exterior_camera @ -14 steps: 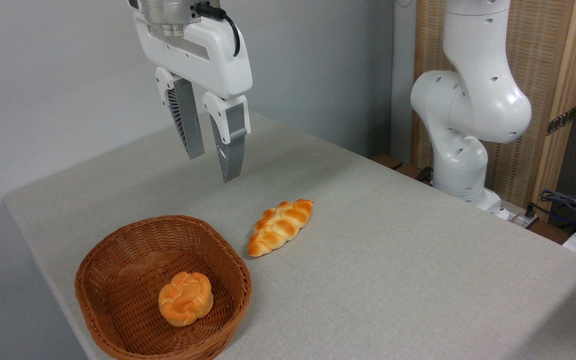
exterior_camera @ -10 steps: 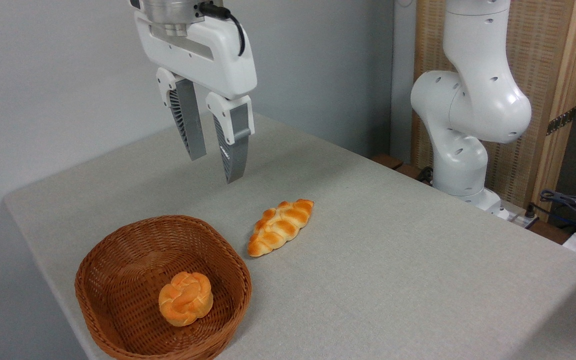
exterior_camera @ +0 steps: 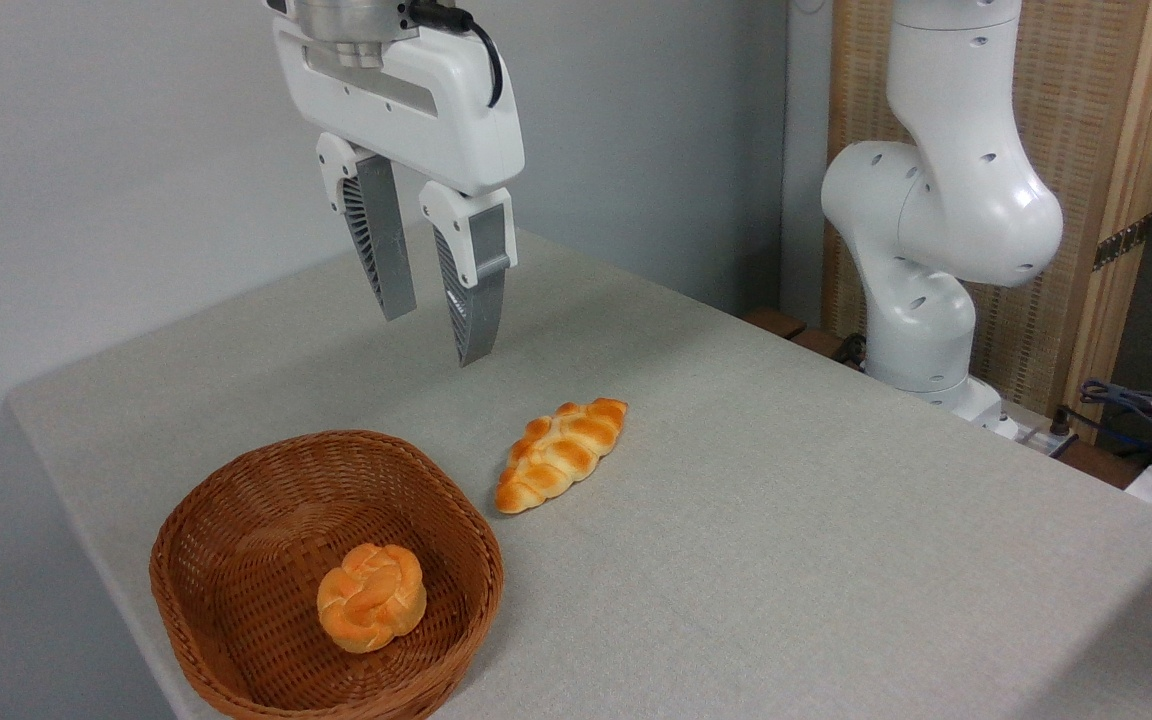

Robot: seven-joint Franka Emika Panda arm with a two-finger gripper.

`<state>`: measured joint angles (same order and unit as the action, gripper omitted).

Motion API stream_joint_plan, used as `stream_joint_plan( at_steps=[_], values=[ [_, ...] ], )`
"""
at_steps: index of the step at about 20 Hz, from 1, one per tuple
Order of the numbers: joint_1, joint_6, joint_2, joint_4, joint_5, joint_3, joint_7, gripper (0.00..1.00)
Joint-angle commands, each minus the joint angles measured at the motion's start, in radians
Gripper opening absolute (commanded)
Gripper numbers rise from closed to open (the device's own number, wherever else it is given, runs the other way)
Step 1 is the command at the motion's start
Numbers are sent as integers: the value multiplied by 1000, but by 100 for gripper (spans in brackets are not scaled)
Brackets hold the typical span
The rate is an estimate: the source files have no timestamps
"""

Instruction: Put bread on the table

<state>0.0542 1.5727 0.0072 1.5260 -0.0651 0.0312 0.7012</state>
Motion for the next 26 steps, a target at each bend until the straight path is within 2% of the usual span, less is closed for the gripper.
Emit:
stream_joint_plan(
  at_steps=[1, 3, 9, 13, 15, 17, 21, 26],
  values=[
    [6, 24, -36, 45, 2, 4, -2, 100],
    [6, 102, -50, 106, 2, 3, -2, 100],
    [6, 435, -53, 302, 8, -2, 1, 100],
    [6, 637, -43, 430, 54, -4, 46, 100],
    [6, 731, -32, 473, 54, -5, 70, 100],
    [6, 779, -27, 503, 54, -5, 113, 100],
    [7, 783, -9, 513, 53, -36, 167, 100],
    [7, 855, 28, 528, 53, -57, 201, 100]
  ],
)
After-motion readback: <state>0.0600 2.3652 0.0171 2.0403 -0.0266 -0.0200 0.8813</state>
